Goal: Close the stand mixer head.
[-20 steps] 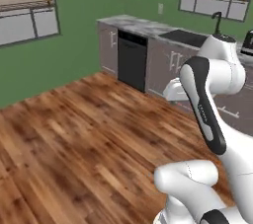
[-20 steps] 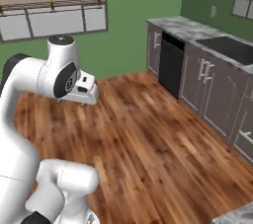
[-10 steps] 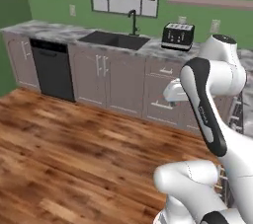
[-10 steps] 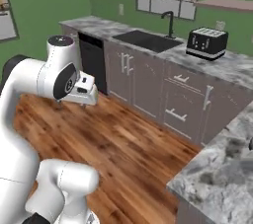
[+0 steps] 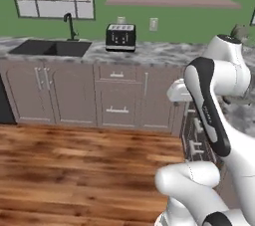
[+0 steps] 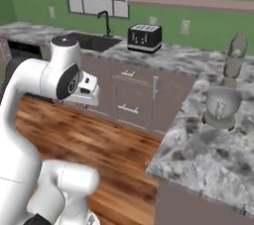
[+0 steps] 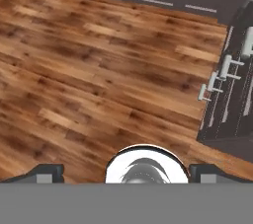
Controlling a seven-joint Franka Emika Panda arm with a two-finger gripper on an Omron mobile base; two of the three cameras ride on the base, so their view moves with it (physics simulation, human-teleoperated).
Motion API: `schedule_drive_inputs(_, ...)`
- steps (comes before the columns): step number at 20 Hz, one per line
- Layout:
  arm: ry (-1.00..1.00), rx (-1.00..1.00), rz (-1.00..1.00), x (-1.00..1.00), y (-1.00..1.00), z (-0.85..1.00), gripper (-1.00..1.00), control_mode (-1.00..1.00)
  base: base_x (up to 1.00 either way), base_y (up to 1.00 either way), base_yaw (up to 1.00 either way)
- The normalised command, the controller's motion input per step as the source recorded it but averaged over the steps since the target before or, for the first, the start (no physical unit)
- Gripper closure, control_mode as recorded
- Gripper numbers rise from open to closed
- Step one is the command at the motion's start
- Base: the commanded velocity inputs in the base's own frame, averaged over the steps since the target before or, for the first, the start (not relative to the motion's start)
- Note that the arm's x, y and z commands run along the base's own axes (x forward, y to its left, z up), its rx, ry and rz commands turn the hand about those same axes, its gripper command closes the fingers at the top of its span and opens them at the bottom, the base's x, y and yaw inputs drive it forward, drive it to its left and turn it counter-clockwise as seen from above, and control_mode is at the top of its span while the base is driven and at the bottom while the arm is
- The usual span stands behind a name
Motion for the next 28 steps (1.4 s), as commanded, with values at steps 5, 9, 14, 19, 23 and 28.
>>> schedule_drive_inputs(5,0.0,0.0,0.0,0.0,0.0,0.0,-1.0,1.0,0.36,1.0,-0.41)
schedule_drive_inputs(9,0.0,0.0,0.0,0.0,0.0,0.0,-1.0,1.0,0.69,0.94,-0.52)
schedule_drive_inputs(14,0.0,0.0,0.0,0.0,0.0,0.0,-1.0,1.0,0.72,0.8,-0.57)
schedule_drive_inputs(19,0.0,0.0,0.0,0.0,0.0,0.0,-1.0,1.0,0.43,0.47,-0.73)
schedule_drive_inputs(23,0.0,0.0,0.0,0.0,0.0,0.0,-1.0,1.0,0.33,0.36,-0.83)
schedule_drive_inputs(28,0.0,0.0,0.0,0.0,0.0,0.0,-1.0,1.0,0.17,0.43,-0.82)
